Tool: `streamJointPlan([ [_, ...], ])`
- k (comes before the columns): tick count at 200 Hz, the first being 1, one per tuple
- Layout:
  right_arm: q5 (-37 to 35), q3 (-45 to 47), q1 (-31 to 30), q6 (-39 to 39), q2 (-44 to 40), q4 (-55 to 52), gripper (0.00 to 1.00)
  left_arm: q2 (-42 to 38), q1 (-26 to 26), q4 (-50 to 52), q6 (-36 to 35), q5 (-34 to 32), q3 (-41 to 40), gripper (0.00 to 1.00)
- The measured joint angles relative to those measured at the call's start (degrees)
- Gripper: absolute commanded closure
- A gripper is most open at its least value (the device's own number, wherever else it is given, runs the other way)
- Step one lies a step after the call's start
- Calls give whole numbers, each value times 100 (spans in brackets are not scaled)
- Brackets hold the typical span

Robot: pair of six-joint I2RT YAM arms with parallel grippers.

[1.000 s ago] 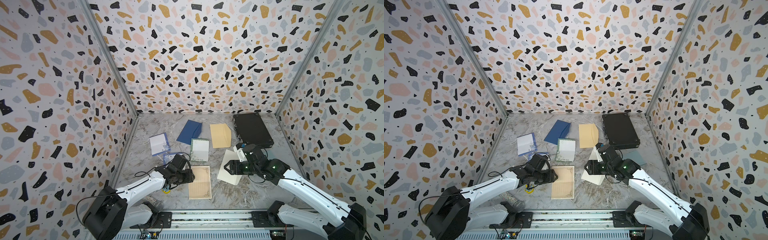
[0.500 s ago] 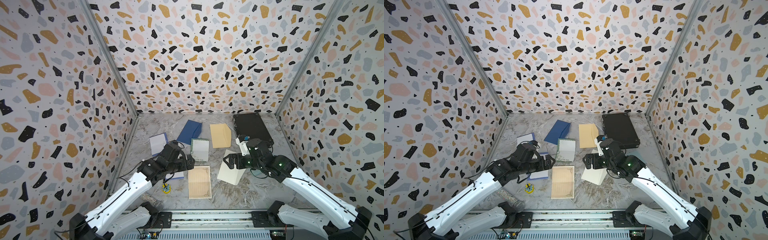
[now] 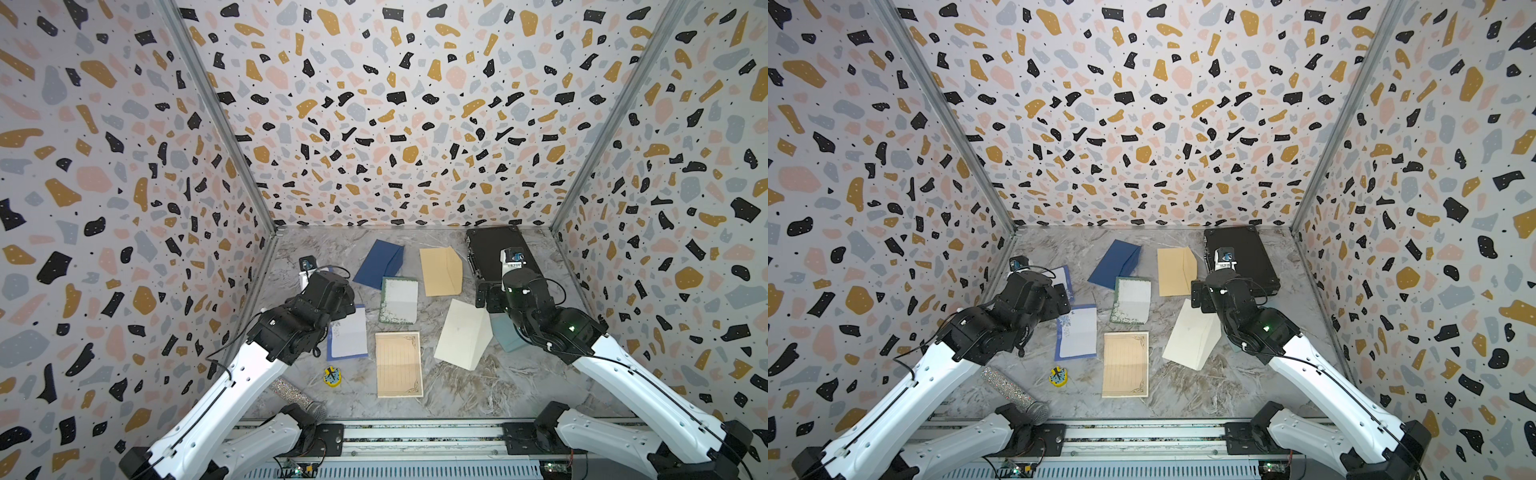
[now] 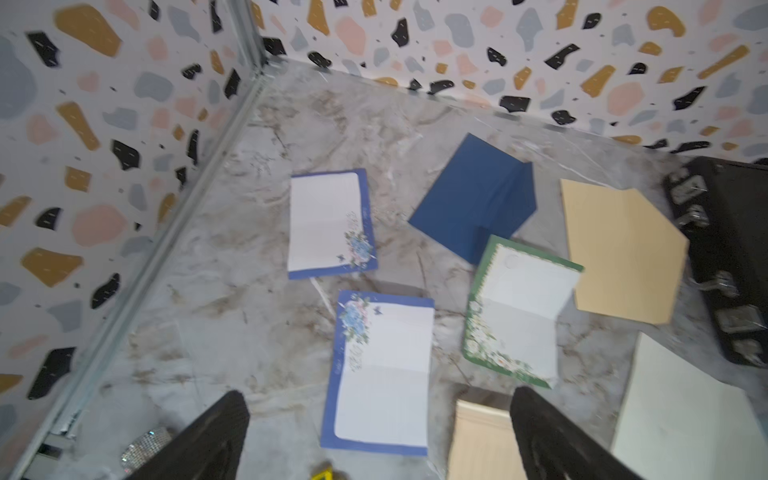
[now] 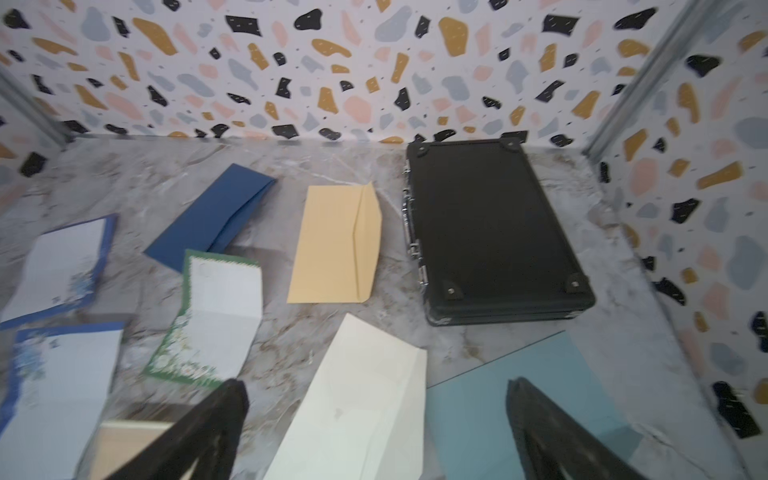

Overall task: Take the letter paper out of the envelope
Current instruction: Reset both arms

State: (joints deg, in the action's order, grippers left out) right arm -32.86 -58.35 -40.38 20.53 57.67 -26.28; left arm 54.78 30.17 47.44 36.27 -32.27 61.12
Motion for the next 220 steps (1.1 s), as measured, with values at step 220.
streamJointPlan([
  [220,1185,4291,3274,-2238,2483,7619,0,3097,-3285,-9567,-2946,1580,-4750,1],
])
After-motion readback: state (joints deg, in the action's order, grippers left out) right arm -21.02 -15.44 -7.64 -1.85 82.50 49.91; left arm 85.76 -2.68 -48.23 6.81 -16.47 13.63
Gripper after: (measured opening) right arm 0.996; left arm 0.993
